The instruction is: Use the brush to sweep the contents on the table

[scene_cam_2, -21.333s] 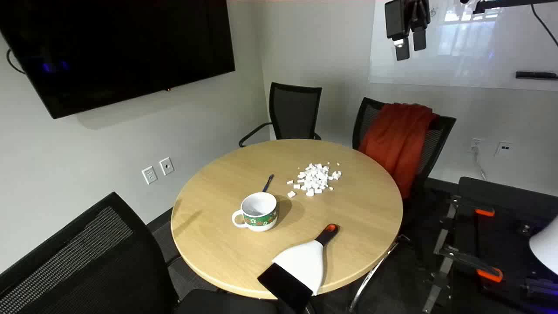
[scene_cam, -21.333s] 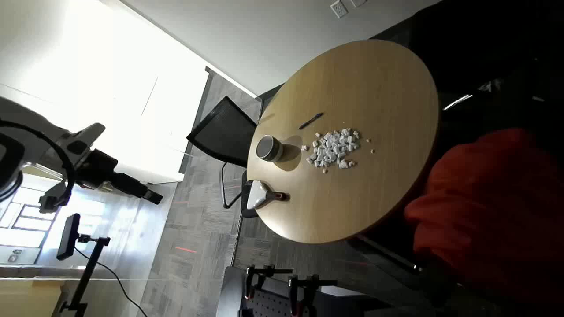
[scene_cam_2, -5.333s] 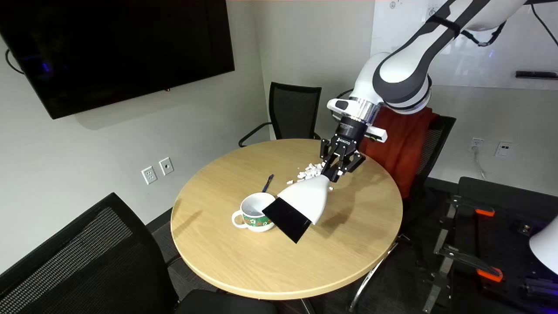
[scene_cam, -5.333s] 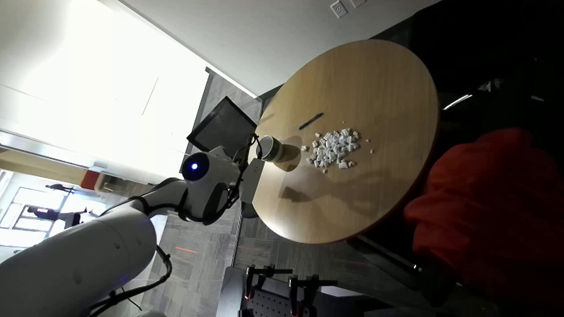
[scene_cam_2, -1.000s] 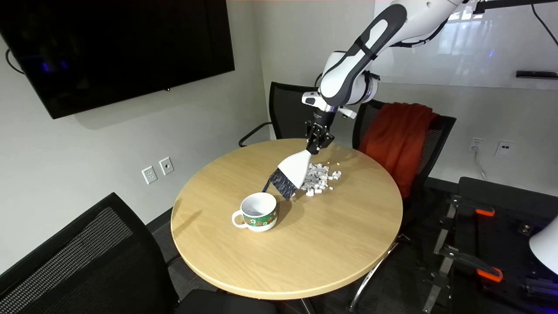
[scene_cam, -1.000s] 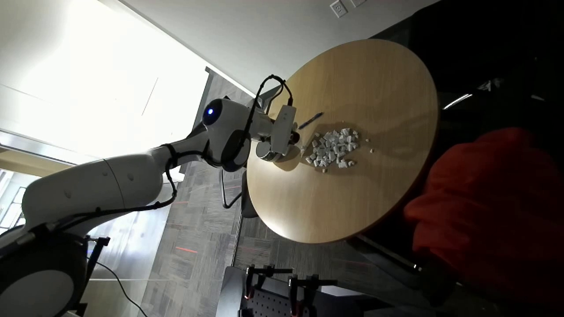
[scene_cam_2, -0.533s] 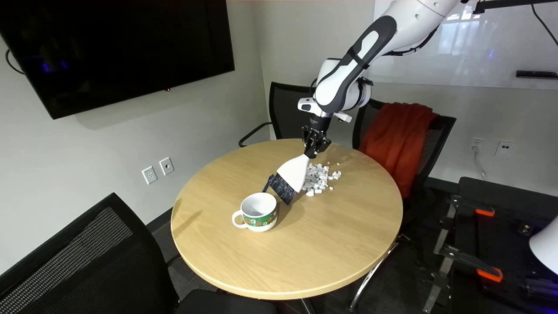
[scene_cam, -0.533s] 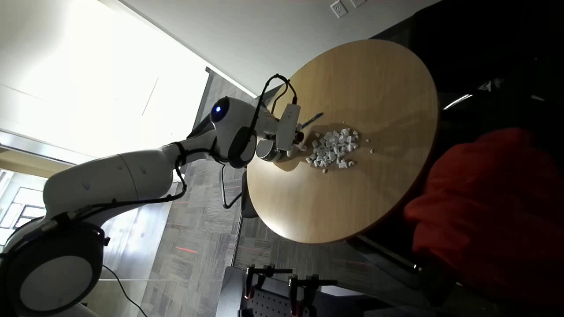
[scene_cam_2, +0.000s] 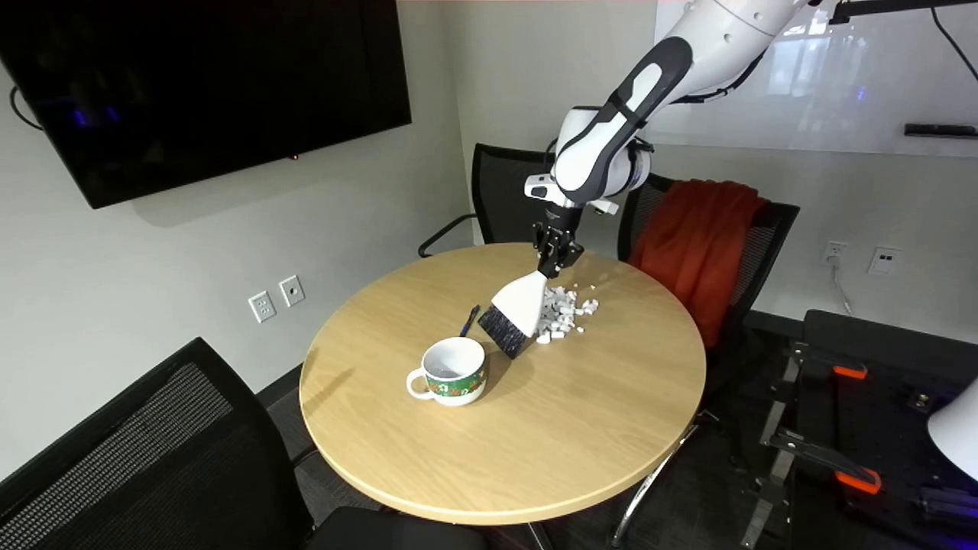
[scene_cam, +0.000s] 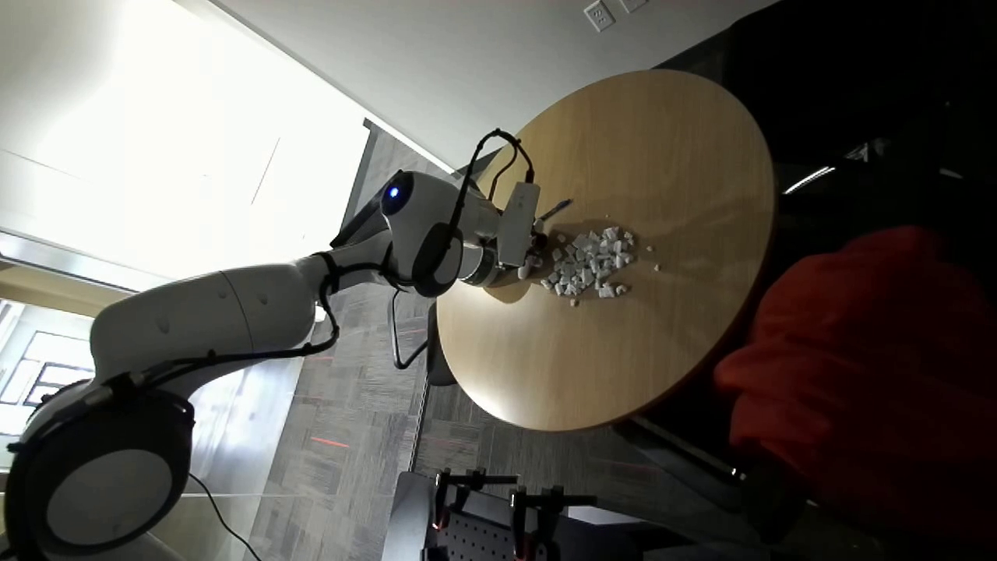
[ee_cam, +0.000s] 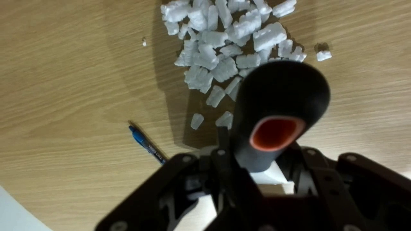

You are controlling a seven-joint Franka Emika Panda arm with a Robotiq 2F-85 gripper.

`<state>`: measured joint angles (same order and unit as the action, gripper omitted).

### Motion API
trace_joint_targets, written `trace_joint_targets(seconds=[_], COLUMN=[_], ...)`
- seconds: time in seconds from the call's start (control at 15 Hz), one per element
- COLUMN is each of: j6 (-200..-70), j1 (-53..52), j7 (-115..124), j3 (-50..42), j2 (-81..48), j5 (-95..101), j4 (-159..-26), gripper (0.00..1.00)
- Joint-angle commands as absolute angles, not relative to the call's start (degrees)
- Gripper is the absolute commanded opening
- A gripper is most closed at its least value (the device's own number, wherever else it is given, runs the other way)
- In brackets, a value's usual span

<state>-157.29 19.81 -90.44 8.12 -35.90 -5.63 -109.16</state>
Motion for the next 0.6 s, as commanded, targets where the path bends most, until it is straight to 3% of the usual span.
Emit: trace_joint_targets(seconds=[0.0, 0.53], j6=[-155.15, -152.69], j1=[19.11, 19.12], j7=[-88.56, -87.34], j3=[6.12, 1.5], j2=[-34.5, -32.84], j5=[-3.99, -0.91], j4=[-108.78, -109.54], gripper=[0.12, 0.12])
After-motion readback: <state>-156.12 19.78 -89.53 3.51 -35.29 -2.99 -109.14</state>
